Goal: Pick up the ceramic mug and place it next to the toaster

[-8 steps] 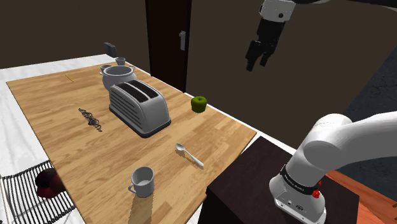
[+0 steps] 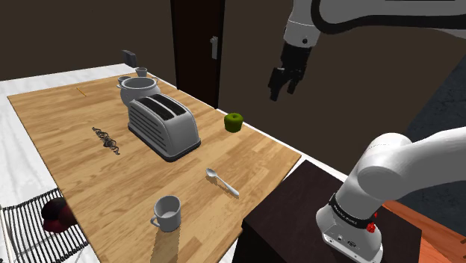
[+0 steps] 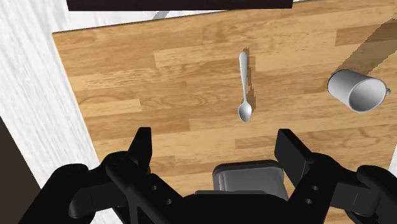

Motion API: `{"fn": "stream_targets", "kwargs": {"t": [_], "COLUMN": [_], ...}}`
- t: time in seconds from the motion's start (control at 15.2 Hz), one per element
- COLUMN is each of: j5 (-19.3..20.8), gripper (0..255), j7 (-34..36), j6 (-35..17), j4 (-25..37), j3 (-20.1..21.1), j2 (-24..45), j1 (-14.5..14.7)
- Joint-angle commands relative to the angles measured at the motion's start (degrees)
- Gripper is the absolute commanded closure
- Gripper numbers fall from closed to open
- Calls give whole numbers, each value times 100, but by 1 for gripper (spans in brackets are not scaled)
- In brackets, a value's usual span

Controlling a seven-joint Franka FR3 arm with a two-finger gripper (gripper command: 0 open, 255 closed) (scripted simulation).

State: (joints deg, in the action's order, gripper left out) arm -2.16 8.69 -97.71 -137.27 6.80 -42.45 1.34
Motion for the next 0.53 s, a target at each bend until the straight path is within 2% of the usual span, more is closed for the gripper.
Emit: {"fn": "stream_targets", "kwargs": {"t": [0.0, 0.46], "j5": [-112, -474], "gripper": [0, 0], "j7": [136, 675], "j6": [-356, -1495], "j4": [-231, -604], "j3": [141, 726], "j2": [124, 890], "j1": [63, 292]}}
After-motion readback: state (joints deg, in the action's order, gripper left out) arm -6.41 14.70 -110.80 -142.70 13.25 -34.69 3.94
